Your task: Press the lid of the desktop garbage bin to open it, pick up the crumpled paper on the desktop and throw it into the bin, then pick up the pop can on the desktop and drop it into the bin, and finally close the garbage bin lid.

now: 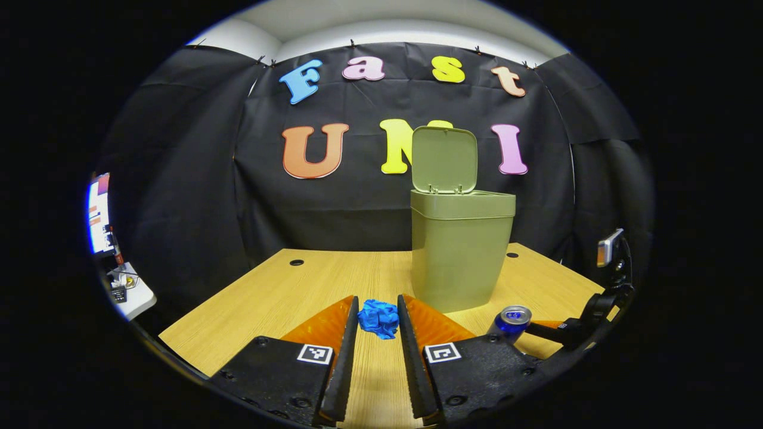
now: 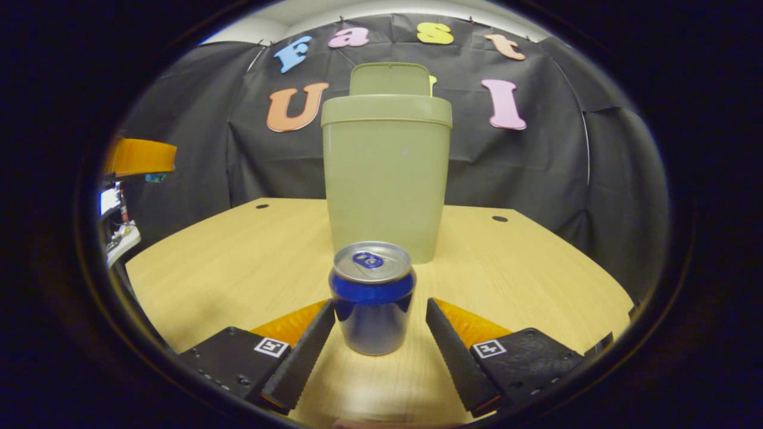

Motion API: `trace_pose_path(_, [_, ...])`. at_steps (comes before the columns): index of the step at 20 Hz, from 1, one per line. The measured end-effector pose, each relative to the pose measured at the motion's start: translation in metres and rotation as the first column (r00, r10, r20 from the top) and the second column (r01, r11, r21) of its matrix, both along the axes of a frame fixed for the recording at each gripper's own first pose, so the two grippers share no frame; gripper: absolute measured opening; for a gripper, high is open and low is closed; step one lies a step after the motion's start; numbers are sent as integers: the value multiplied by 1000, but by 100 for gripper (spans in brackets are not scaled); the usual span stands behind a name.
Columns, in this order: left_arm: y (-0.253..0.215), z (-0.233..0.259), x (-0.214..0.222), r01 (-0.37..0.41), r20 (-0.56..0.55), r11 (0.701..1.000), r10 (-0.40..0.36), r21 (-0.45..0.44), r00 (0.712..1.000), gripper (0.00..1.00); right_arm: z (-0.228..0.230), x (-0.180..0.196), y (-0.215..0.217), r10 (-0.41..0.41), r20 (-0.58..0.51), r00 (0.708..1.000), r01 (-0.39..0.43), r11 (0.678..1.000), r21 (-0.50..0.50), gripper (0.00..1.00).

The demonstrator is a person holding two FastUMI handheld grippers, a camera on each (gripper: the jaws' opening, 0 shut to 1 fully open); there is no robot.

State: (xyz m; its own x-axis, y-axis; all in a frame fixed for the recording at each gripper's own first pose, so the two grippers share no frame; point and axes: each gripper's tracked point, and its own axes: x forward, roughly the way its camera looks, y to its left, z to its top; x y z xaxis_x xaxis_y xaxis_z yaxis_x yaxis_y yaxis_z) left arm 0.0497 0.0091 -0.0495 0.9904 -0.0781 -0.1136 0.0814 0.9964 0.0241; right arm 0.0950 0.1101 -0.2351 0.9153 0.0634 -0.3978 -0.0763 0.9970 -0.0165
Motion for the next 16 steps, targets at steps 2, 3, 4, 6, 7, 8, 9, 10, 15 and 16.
trace_pose_path(2, [2, 0, 2, -6, -1, 1000, 6, -2, 1000, 42, 3, 12, 0, -10, 12, 1000, 10, 1000, 19, 96])
trace_pose_path(3, [2, -1, 2, -7, -6, 1000, 7, -5, 1000, 42, 1, 18, -1, -19, 0, 1000, 19, 1000, 11, 98])
trace_pose_path(4, [2, -3, 3, -8, -10, 1000, 8, -8, 1000, 42, -2, 20, -2, -18, -9, 1000, 18, 1000, 13, 96])
trace_pose_path(6, [4, -3, 5, -20, -18, 1000, 19, -17, 1000, 42, -2, 23, -9, -43, -14, 999, 43, 998, 34, 92])
trace_pose_path(7, [5, -4, 6, -26, -22, 999, 25, -23, 999, 42, -2, 24, -12, -50, -13, 999, 51, 997, 49, 86])
trace_pose_path(8, [6, -7, 6, -31, -28, 999, 30, -29, 999, 42, -1, 21, -11, -47, -22, 999, 48, 998, 51, 81])
trace_pose_path(9, [5, -8, 7, -32, -34, 999, 31, -33, 999, 42, 1, 19, -11, -44, -24, 999, 45, 998, 40, 81])
trace_pose_path(10, [5, -8, 7, -31, -36, 999, 30, -37, 999, 42, 6, 15, -14, -43, -15, 999, 43, 999, 30, 80])
trace_pose_path(15, [14, -5, 7, -77, -28, 996, 75, -52, 997, 42, 51, -13, -24, 3, 47, 999, -5, 999, 49, 80])
trace_pose_path(16, [15, -5, 7, -84, -32, 995, 82, -61, 996, 42, 63, -20, -26, 12, 67, 998, -16, 999, 51, 80])
